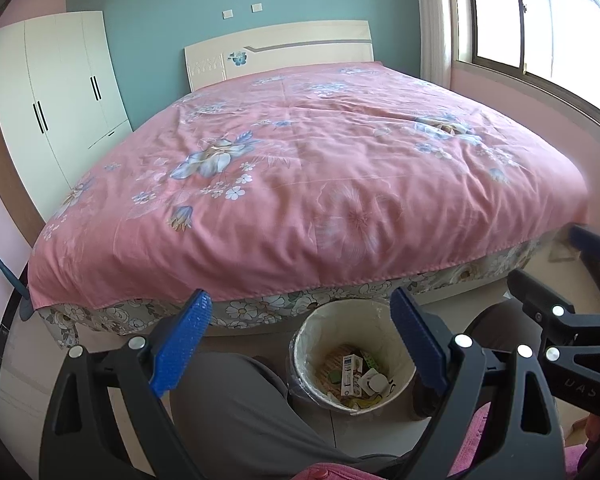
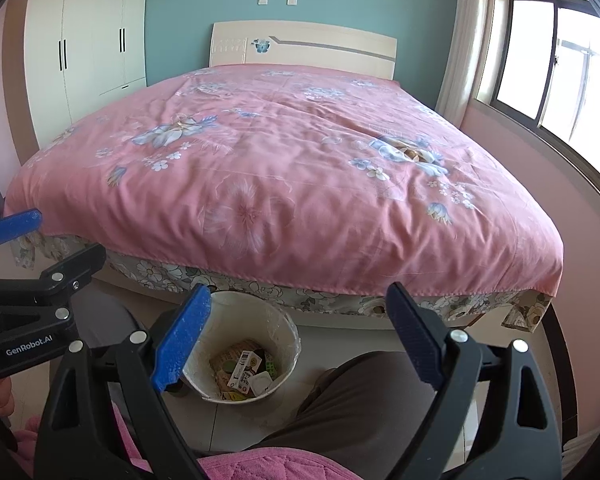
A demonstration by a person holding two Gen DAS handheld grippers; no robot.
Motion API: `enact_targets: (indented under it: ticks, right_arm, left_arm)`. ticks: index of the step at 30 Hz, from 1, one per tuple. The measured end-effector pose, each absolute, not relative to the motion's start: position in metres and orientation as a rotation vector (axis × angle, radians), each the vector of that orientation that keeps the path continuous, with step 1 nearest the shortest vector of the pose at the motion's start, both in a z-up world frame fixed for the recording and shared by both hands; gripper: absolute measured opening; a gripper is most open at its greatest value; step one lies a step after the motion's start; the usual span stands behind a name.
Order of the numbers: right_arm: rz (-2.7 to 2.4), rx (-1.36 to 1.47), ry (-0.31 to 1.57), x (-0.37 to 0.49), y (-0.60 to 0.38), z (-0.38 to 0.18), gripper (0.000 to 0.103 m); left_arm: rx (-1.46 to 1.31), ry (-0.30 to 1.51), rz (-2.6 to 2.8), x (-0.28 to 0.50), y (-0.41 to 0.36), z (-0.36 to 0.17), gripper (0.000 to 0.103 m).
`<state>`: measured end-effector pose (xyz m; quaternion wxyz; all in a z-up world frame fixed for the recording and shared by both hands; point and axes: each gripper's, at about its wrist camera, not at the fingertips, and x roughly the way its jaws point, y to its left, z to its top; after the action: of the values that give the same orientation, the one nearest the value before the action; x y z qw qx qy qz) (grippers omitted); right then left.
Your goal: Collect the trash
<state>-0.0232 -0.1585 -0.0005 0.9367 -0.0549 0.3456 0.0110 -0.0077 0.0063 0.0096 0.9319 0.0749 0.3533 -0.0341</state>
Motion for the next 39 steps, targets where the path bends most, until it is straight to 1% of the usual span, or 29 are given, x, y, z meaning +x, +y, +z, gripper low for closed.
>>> enact_targets:
  ticks: [39]
  right_arm:
    - [0.027, -0.103, 0.734, -0.0239, -0.1532, -0.0086, 0.088]
  left_arm:
    - [0.144, 0.744, -0.076, -0.0062, 0.0066, 0.0048, 0.092]
